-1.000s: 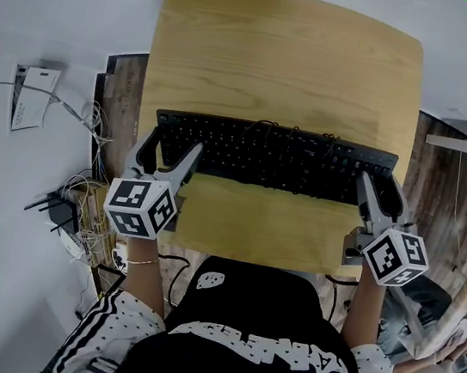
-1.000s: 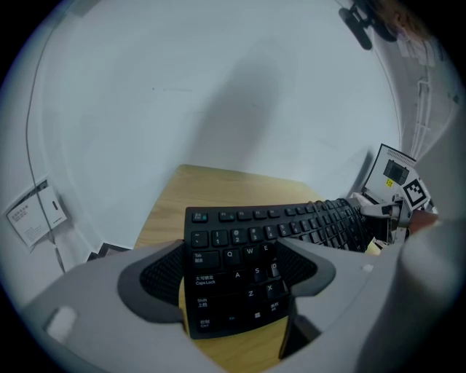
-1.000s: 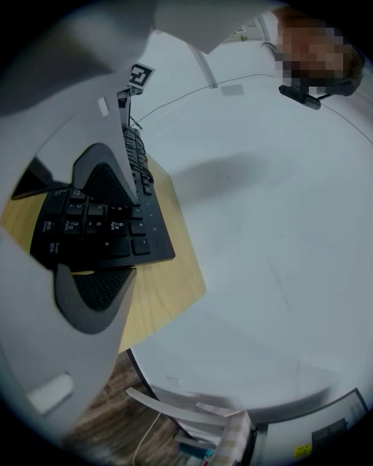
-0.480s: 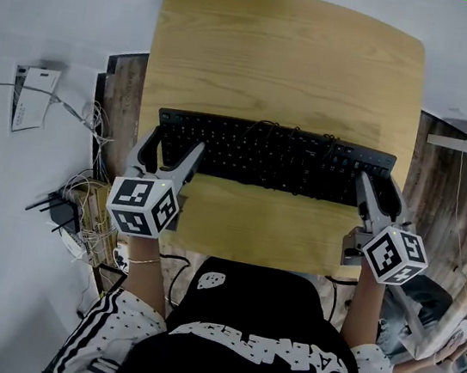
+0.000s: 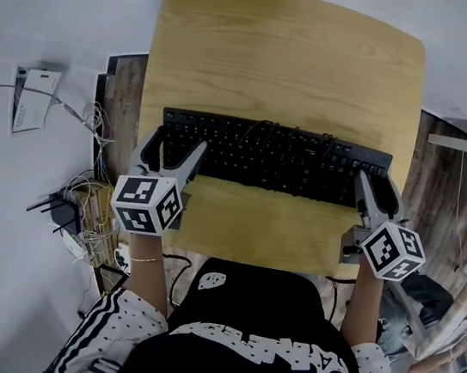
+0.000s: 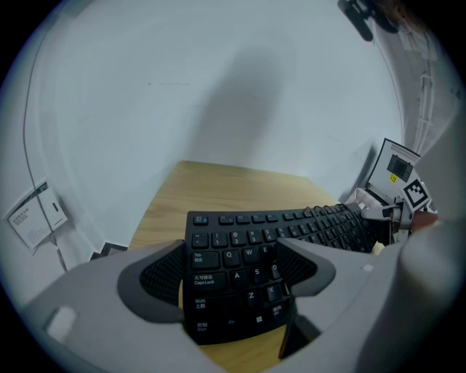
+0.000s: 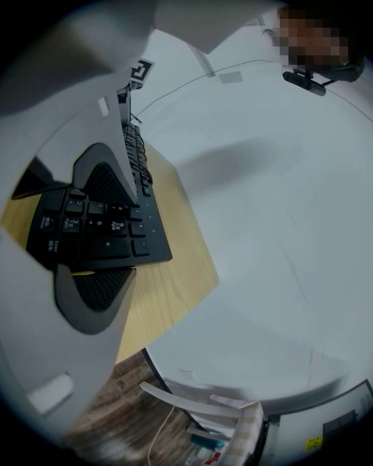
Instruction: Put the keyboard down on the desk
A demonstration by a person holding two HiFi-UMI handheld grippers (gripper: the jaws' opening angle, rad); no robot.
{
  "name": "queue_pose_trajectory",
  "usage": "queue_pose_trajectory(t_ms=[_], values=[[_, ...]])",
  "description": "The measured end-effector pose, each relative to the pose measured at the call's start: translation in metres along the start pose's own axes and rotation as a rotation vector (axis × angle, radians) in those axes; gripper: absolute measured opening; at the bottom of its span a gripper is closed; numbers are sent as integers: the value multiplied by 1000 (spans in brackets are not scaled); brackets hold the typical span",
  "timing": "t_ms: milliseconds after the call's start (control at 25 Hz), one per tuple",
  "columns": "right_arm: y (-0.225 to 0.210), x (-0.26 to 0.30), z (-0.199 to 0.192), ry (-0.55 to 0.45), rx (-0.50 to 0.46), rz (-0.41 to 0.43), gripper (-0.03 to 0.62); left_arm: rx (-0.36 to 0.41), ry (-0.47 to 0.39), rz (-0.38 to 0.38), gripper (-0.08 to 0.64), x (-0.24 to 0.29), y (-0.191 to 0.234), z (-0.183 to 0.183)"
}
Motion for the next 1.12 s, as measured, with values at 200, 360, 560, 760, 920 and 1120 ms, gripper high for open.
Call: queue_pose_trajectory(t_ms=[200,360,560,760,920,1120], values=[[0,1,-3,5,5,-17,272,-23,-3,-10,396,3,-1,0],[-1,2,-3,10,4,-24,272,-7,12,-10,396,5,-2,-1],[-1,5,-5,10,1,-35,272,-14,13,-13,396,7,0,-3],[0,5,-5,4,-8,-43,273,-15,5,-18,396,5,1,-3],[0,5,-7,-4,-21,-52,276,2,7,-25,396,5,1,-4],[-1,6,-7,-1,-54,-56,278,34,16,-34,396,7,1,-5]])
Point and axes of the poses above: the fingertips, and each gripper's own axes: x forward along the fingers, y to its left, z out of its top, the point moved 10 cm from there along -x, backward along the fingers, and after that the axes turned 4 degrees about -x, right-handed, at the moved point
